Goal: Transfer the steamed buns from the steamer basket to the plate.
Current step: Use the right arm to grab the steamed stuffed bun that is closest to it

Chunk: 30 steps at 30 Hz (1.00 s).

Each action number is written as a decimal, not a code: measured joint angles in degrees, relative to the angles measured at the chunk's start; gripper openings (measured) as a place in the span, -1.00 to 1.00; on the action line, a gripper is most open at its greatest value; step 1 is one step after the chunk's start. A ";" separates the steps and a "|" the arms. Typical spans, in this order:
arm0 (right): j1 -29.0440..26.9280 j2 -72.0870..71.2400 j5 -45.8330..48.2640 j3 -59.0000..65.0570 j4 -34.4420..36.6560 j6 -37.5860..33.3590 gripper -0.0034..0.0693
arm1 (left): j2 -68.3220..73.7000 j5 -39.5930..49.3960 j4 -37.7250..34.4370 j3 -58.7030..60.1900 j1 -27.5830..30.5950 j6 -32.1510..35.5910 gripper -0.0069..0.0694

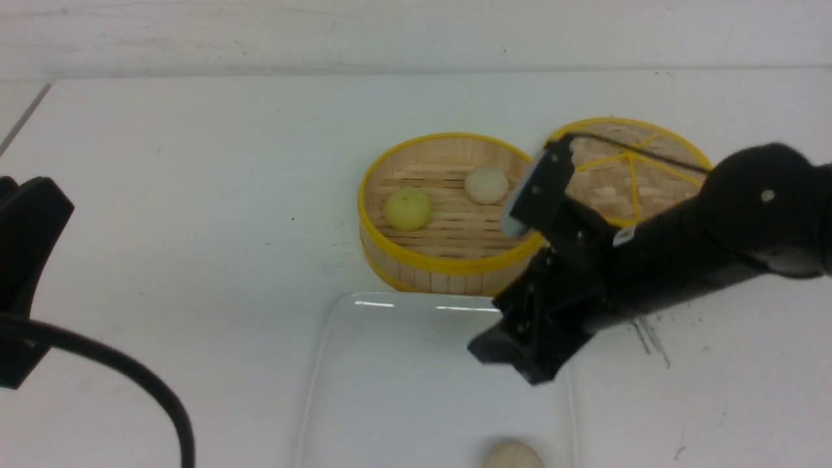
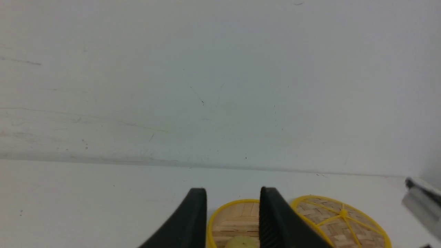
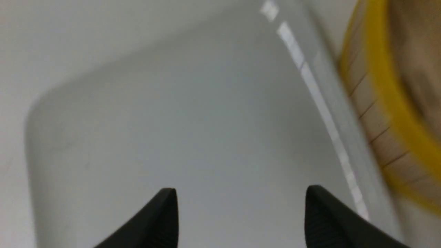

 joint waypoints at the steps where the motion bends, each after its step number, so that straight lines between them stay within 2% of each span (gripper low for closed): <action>1: -0.15 -0.63 -1.05 -1.50 0.00 0.00 0.41 | 0.00 0.00 0.00 0.00 0.00 -0.01 -0.16; 5: -1.92 -1.66 -3.74 -6.30 0.05 0.00 0.33 | 0.00 0.00 0.00 0.00 0.00 -0.01 -0.16; 8: -5.53 -0.67 -5.00 -11.40 0.05 0.00 0.24 | 0.00 0.00 0.00 0.00 0.00 -0.01 -0.16; 15: -11.97 5.10 -4.38 -20.33 0.05 1.29 0.11 | 0.00 0.00 0.00 0.00 0.00 -0.01 -0.16; 18: -15.19 11.28 -1.22 -26.89 0.05 4.26 0.08 | 0.00 0.00 0.00 0.00 0.00 -0.01 -0.16; 25: -16.98 24.08 8.51 -36.82 0.01 6.61 0.08 | 0.00 0.00 0.00 0.00 0.00 -0.01 -0.16; 30: -16.98 29.03 9.54 -39.15 -0.13 8.11 0.08 | 0.00 0.00 0.00 0.00 0.00 -0.01 -0.16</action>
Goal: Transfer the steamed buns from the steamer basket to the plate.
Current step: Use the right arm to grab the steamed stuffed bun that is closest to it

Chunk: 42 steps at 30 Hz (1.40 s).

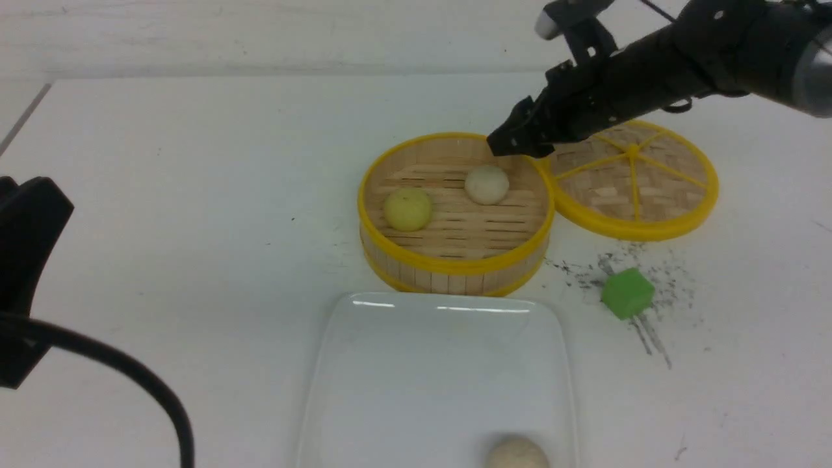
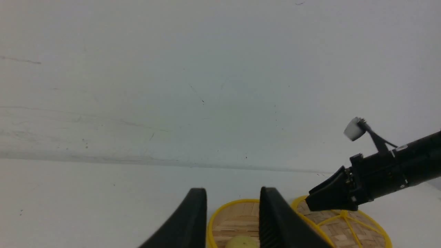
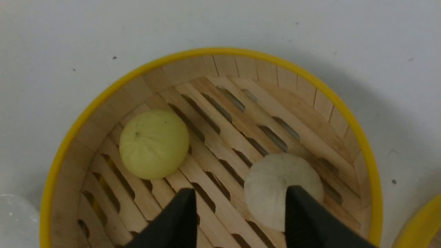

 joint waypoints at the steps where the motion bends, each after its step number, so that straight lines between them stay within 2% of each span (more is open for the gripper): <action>1: 0.00 1.45 -0.06 -0.26 -0.29 0.12 0.08 | 0.00 0.00 0.00 0.00 0.00 -0.01 -0.16; 14: 0.00 6.62 -5.66 -0.82 -0.29 -4.67 0.08 | 0.00 0.00 0.07 0.00 0.00 -0.01 -0.16; 23: 0.19 7.83 -6.29 -1.01 0.35 -7.09 0.08 | 0.00 0.00 0.17 0.00 0.00 -0.01 -0.16; 30: 2.59 8.71 -7.59 -1.01 0.70 -10.71 0.06 | 0.00 0.00 0.19 0.00 0.00 -0.01 -0.16; 32: 2.97 8.71 -8.51 -1.01 0.81 -10.83 0.00 | 0.00 0.00 0.19 0.00 0.00 -0.01 -0.16; 33: 3.10 8.71 -9.31 -1.01 0.81 -10.97 -0.10 | 0.00 0.00 0.19 0.00 0.00 -0.01 -0.16; 34: 3.15 8.71 -9.90 -1.01 0.58 -10.97 -0.21 | 0.00 0.00 0.19 0.00 0.00 -0.01 -0.16; 35: 3.15 8.71 -10.85 -1.01 0.28 -11.15 -0.45 | 0.00 0.00 0.19 0.00 0.00 -0.01 -0.16; 36: 3.15 8.71 -10.93 -1.01 0.28 -11.15 -0.48 | 0.00 0.00 0.19 0.00 0.00 -0.01 -0.16; 38: 3.15 8.71 -11.59 -1.01 -0.22 -11.75 -0.81 | 0.00 -0.05 0.19 0.00 0.00 -0.01 -0.16; 42: 3.27 8.71 -12.39 -1.01 -0.51 -12.61 -0.89 | 0.00 -0.05 0.19 0.00 0.00 -0.01 -0.16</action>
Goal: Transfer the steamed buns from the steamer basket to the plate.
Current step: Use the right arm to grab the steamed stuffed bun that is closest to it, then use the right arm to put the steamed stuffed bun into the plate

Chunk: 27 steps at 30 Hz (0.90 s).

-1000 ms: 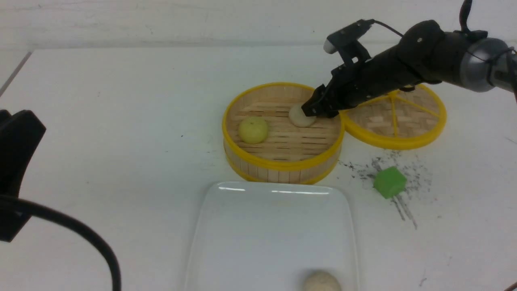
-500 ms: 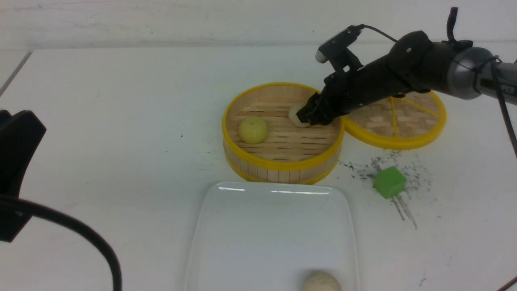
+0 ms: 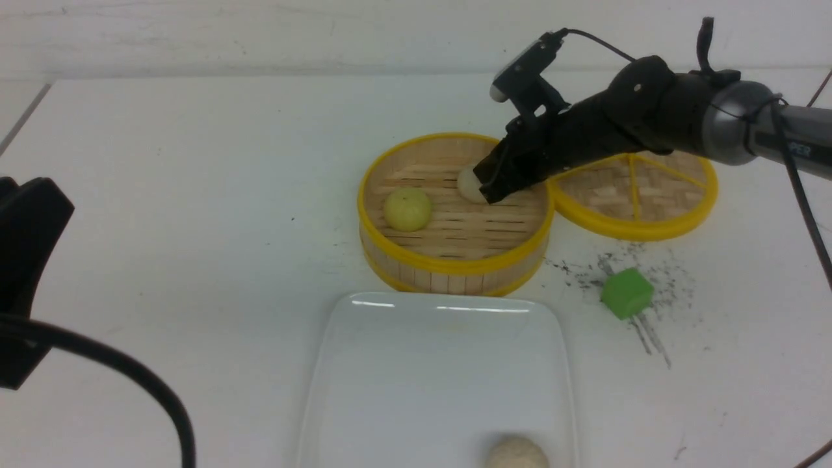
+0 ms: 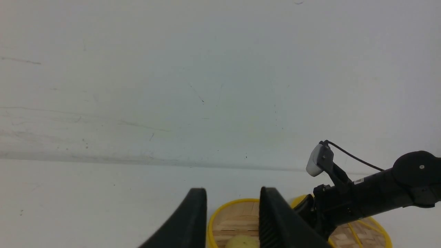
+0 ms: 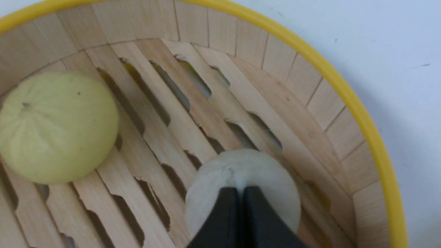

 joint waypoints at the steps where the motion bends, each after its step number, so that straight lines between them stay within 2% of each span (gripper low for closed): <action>1: 0.07 0.00 -0.41 0.00 0.00 -0.36 -0.89 | 0.00 0.00 0.00 0.00 0.00 0.00 -0.16; 8: 0.12 -4.02 -0.47 0.00 -0.42 -0.73 -0.89 | 0.00 0.00 0.05 0.00 0.00 -0.05 -0.16; 13: 0.12 -12.94 2.38 0.00 -2.38 -0.63 -0.89 | 0.00 0.00 0.05 0.00 0.00 -0.05 -0.16; 18: 0.12 -18.98 8.71 0.00 -5.76 4.52 -0.88 | 0.00 0.06 0.05 0.00 0.00 -0.05 -0.16; 24: 0.12 -24.21 23.42 0.00 -16.14 14.60 -0.87 | 0.00 0.06 0.05 0.00 0.00 -0.05 -0.16; 27: 0.12 -24.67 29.16 0.00 -17.34 16.96 -0.87 | 0.00 0.06 0.05 0.00 0.00 -0.05 -0.16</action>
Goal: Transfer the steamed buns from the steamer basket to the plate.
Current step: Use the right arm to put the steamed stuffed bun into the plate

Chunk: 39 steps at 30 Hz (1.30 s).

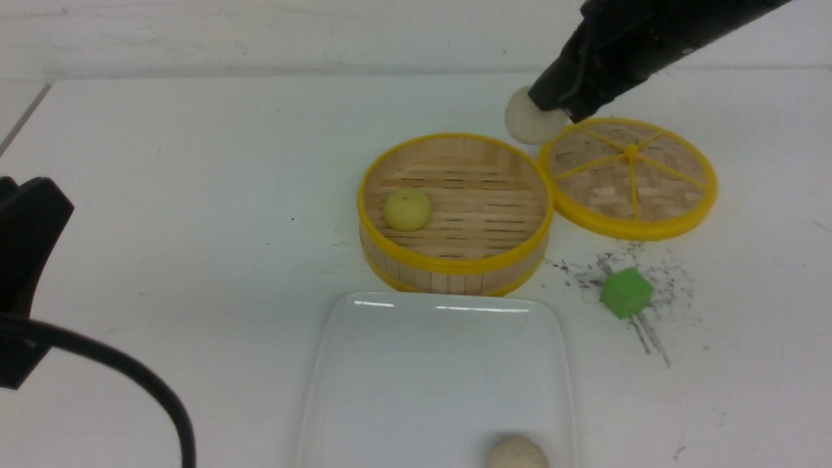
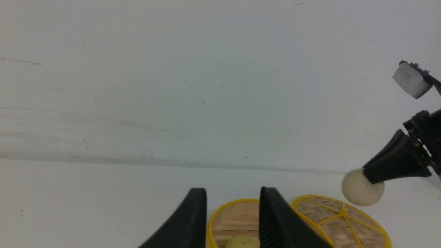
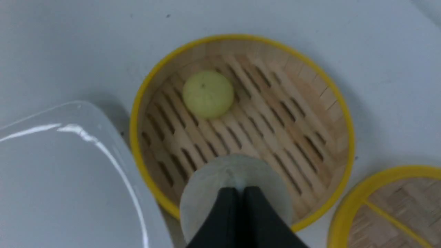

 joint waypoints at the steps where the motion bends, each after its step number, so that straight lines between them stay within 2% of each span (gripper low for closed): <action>1: 0.00 0.00 1.66 0.00 0.02 0.57 -0.87 | 0.00 0.00 0.00 0.00 0.00 0.00 -0.16; 6: 0.89 -0.31 8.48 2.19 1.49 1.52 -0.87 | 0.00 0.00 0.00 0.00 0.00 0.00 -0.16; 10: 3.61 -0.42 8.49 8.88 1.81 1.10 -0.87 | 0.00 -0.06 0.00 0.00 0.00 0.00 -0.16; 16: 7.95 -0.42 -0.74 22.72 2.64 -1.89 -0.87 | 0.00 -0.16 0.00 0.00 0.00 0.00 -0.16; 20: 8.68 -0.42 -7.94 30.14 5.00 -5.30 -0.87 | 0.00 -0.21 0.00 0.00 0.00 0.00 -0.16; 24: 8.68 -0.37 -15.02 36.49 11.54 -13.41 -0.87 | 0.00 -0.38 0.00 0.00 0.00 0.00 -0.16; 27: 8.68 -0.21 -16.55 38.12 18.27 -19.98 -0.87 | 0.00 -0.38 0.00 0.00 0.00 0.00 -0.16; 32: 8.69 1.44 -16.99 38.34 25.61 -26.25 -0.87 | 0.00 -0.44 0.00 0.00 0.00 0.00 -0.16; 39: 8.64 2.08 -17.70 38.34 25.37 -27.05 -0.86 | 0.00 -1.55 0.18 0.00 0.00 0.00 -0.16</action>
